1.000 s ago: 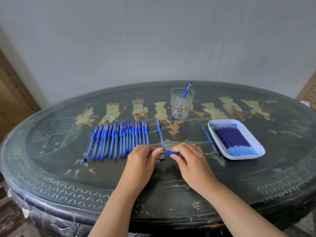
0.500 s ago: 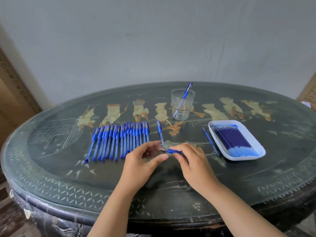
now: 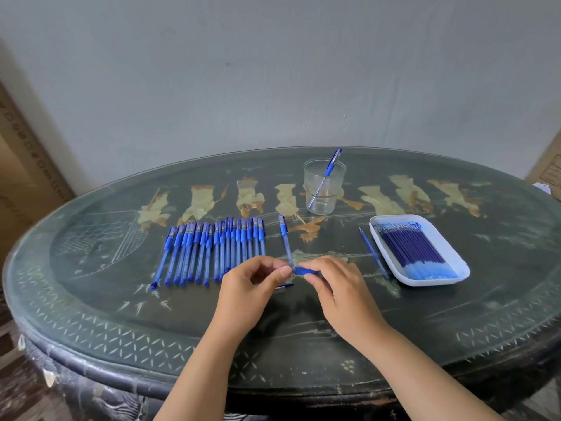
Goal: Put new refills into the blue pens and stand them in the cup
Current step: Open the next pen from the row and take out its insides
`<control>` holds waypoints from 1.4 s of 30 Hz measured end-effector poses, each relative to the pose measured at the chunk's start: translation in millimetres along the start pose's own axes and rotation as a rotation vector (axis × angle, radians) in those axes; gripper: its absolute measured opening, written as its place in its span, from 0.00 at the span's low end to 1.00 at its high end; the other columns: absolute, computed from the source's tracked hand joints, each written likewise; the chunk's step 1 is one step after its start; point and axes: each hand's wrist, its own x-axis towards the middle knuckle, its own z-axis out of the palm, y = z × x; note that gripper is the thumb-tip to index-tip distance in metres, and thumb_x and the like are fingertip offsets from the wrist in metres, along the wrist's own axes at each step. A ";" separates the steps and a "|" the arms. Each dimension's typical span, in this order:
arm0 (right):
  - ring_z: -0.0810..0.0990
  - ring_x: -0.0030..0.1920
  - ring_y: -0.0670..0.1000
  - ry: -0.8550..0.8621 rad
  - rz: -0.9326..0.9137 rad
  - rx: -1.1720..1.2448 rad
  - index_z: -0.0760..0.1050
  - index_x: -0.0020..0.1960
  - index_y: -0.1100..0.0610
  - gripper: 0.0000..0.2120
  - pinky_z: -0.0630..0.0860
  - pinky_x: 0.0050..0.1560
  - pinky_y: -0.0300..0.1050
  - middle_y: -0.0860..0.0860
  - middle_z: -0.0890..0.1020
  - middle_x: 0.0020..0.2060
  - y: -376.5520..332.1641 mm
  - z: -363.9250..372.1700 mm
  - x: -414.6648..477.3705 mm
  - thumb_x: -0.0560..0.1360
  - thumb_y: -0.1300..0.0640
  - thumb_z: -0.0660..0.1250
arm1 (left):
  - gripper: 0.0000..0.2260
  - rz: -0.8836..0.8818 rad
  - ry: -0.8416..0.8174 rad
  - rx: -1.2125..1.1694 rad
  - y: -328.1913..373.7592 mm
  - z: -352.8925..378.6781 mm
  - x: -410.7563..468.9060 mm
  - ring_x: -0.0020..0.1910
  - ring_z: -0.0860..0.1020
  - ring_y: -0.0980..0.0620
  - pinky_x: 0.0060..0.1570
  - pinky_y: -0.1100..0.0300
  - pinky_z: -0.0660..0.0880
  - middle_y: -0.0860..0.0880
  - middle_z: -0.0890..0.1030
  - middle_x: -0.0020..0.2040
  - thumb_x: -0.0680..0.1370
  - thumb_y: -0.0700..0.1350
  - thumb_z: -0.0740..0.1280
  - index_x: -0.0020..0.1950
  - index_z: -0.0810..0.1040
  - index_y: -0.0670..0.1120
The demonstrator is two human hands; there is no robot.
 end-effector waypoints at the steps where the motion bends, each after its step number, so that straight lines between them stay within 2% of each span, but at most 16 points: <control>1: 0.79 0.49 0.45 0.001 -0.001 0.001 0.78 0.57 0.51 0.11 0.73 0.49 0.44 0.42 0.81 0.50 -0.1 -0.2 -0.1 0.80 0.50 0.59 | 0.10 -0.020 -0.002 0.000 0.3 0.1 -0.8 0.41 0.82 0.59 0.43 0.67 0.77 0.55 0.85 0.42 0.69 0.51 0.73 0.48 0.83 0.50; 3: 0.79 0.49 0.44 0.013 -0.007 0.004 0.78 0.56 0.51 0.11 0.74 0.49 0.43 0.42 0.81 0.49 -0.4 -0.5 -0.2 0.80 0.51 0.59 | 0.17 -0.050 -0.031 0.001 -1.1 -1.3 -1.3 0.45 0.83 0.57 0.48 0.64 0.79 0.55 0.85 0.44 0.66 0.54 0.74 0.52 0.83 0.52; 5: 0.78 0.49 0.44 0.017 -0.007 0.001 0.78 0.56 0.51 0.12 0.73 0.49 0.42 0.42 0.81 0.49 -0.8 -0.6 -0.4 0.79 0.51 0.58 | 0.18 -0.051 -0.053 -0.005 -1.1 -2.8 -1.6 0.47 0.83 0.55 0.51 0.61 0.79 0.54 0.85 0.46 0.66 0.52 0.76 0.55 0.82 0.53; 9: 0.79 0.49 0.44 0.008 0.003 0.000 0.78 0.56 0.51 0.12 0.74 0.48 0.43 0.42 0.81 0.49 0.0 0.1 -0.5 0.80 0.50 0.58 | 0.13 -0.081 -0.042 -0.183 3.9 -2.0 -1.6 0.45 0.83 0.54 0.45 0.66 0.78 0.48 0.86 0.45 0.72 0.37 0.74 0.55 0.82 0.46; 12: 0.79 0.49 0.44 0.008 -0.008 -0.009 0.78 0.56 0.52 0.12 0.74 0.48 0.44 0.42 0.82 0.49 0.0 0.3 -0.7 0.80 0.50 0.59 | 0.06 -0.076 -0.006 -0.114 4.4 -1.8 -1.2 0.41 0.83 0.57 0.41 0.68 0.76 0.51 0.86 0.43 0.73 0.41 0.73 0.49 0.82 0.45; 15: 0.79 0.49 0.44 0.028 -0.008 -0.010 0.78 0.56 0.52 0.12 0.75 0.49 0.45 0.42 0.82 0.49 1.0 0.8 -1.2 0.80 0.50 0.59 | 0.04 -0.052 0.051 -0.088 3.7 -2.8 -1.3 0.39 0.81 0.59 0.40 0.69 0.76 0.52 0.85 0.40 0.73 0.44 0.73 0.46 0.83 0.45; 20: 0.80 0.48 0.46 0.093 0.013 -0.008 0.78 0.56 0.51 0.10 0.76 0.47 0.50 0.42 0.81 0.49 5.2 2.7 -2.0 0.80 0.52 0.59 | 0.02 -0.041 0.157 -0.160 2.7 -15.0 -0.4 0.38 0.81 0.57 0.41 0.70 0.76 0.51 0.85 0.38 0.73 0.40 0.74 0.44 0.83 0.44; 23: 0.80 0.48 0.46 0.111 0.051 -0.002 0.78 0.56 0.52 0.11 0.77 0.48 0.50 0.43 0.81 0.49 7.2 2.2 -2.1 0.80 0.52 0.59 | 0.05 -0.010 0.082 0.029 -2.6 -23.7 -2.3 0.40 0.82 0.53 0.45 0.65 0.78 0.51 0.85 0.40 0.72 0.38 0.75 0.43 0.84 0.48; 26: 0.79 0.47 0.45 0.114 0.064 -0.007 0.78 0.57 0.52 0.10 0.77 0.49 0.49 0.43 0.81 0.49 7.6 2.2 -1.9 0.79 0.54 0.61 | 0.08 0.104 -0.011 0.315 -8.0 -22.6 -7.0 0.39 0.81 0.57 0.43 0.68 0.77 0.55 0.84 0.39 0.71 0.37 0.75 0.43 0.84 0.50; 28: 0.80 0.48 0.45 0.122 0.059 -0.012 0.79 0.56 0.53 0.09 0.76 0.48 0.49 0.43 0.81 0.49 7.5 2.6 -2.0 0.78 0.57 0.64 | 0.10 0.126 -0.064 0.411 -9.3 -20.2 -8.2 0.40 0.80 0.57 0.42 0.71 0.75 0.55 0.83 0.38 0.71 0.37 0.75 0.45 0.83 0.52; 33: 0.80 0.48 0.45 0.116 0.054 -0.014 0.79 0.57 0.52 0.09 0.76 0.49 0.50 0.43 0.81 0.49 7.5 1.6 -2.5 0.78 0.59 0.66 | 0.11 0.107 -0.085 0.448 -8.1 -18.0 -6.9 0.37 0.77 0.60 0.39 0.74 0.71 0.57 0.82 0.37 0.70 0.39 0.76 0.45 0.79 0.52; 37: 0.80 0.48 0.45 0.111 0.055 -0.019 0.79 0.57 0.52 0.09 0.76 0.49 0.50 0.43 0.81 0.49 5.8 0.7 -2.1 0.78 0.58 0.66 | 0.08 0.156 -0.104 0.528 -7.7 -18.5 -7.1 0.41 0.77 0.63 0.39 0.75 0.71 0.58 0.80 0.38 0.70 0.42 0.77 0.43 0.82 0.53; 42: 0.80 0.47 0.44 0.109 0.049 -0.017 0.79 0.57 0.52 0.09 0.76 0.48 0.49 0.42 0.81 0.49 2.3 -1.1 -1.2 0.78 0.57 0.65 | 0.07 0.167 -0.102 0.513 -8.0 -19.5 -7.0 0.43 0.77 0.64 0.41 0.75 0.71 0.58 0.80 0.39 0.70 0.42 0.77 0.45 0.83 0.51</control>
